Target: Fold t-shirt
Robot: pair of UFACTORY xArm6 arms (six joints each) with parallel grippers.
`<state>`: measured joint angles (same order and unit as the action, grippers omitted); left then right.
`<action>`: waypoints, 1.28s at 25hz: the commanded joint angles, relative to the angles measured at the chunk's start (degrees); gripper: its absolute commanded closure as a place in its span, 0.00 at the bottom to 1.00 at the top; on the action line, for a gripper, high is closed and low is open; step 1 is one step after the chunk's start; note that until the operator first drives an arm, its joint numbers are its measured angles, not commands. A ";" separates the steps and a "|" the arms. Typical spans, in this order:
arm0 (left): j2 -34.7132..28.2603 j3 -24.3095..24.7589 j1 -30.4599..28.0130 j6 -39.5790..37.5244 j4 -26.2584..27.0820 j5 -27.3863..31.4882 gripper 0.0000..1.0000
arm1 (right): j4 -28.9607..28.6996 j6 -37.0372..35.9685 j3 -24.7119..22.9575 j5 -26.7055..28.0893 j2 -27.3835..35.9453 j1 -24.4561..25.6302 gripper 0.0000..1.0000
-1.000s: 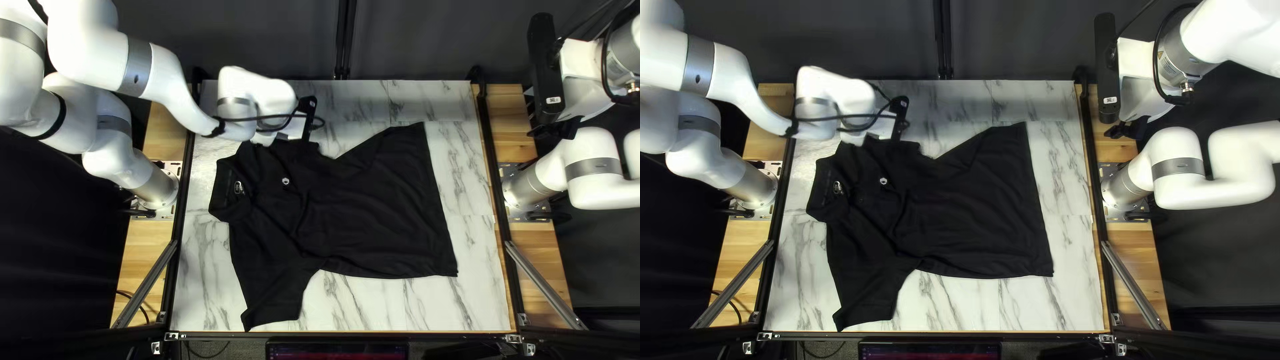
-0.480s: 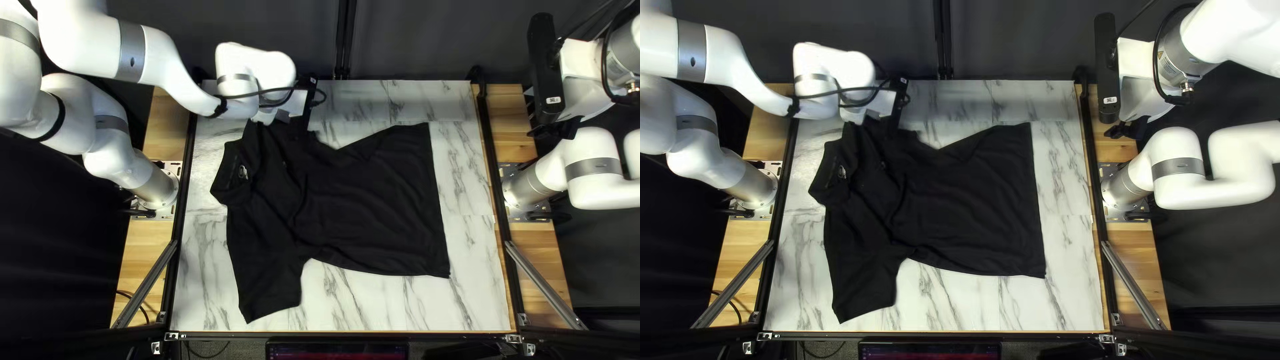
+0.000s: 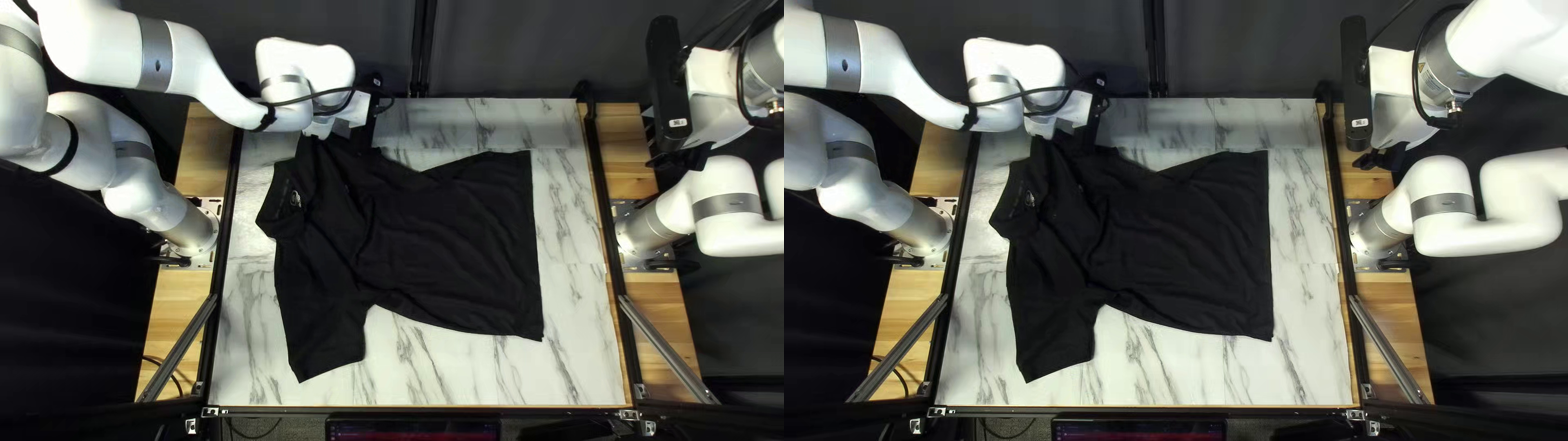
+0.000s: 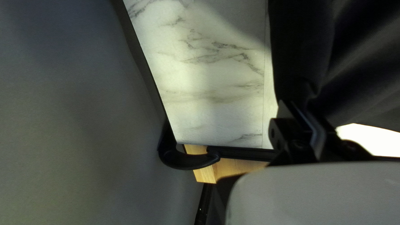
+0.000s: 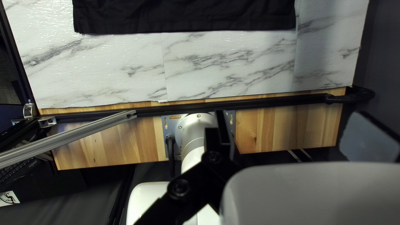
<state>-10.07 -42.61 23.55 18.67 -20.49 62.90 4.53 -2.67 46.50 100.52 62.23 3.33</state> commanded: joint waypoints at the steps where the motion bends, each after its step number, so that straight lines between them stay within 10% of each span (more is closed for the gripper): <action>1: -1.50 0.02 -2.62 -1.28 0.92 2.04 0.00 | 0.00 0.00 0.00 0.00 0.00 0.00 0.00; 13: -7.06 1.33 -31.36 -21.61 7.00 8.29 0.00 | 0.00 0.00 0.00 0.00 0.00 0.00 0.00; 17: -1.65 -5.74 -44.10 -34.13 10.90 10.23 0.00 | 0.00 0.00 0.00 0.00 0.00 0.00 0.00; 32: 4.27 -7.70 -50.50 -42.42 14.19 4.47 0.00 | 0.00 0.00 0.00 0.00 0.00 0.00 0.00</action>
<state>-8.80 -48.95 -23.29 -18.60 -7.93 70.33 4.53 -2.67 46.50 100.52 62.23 3.33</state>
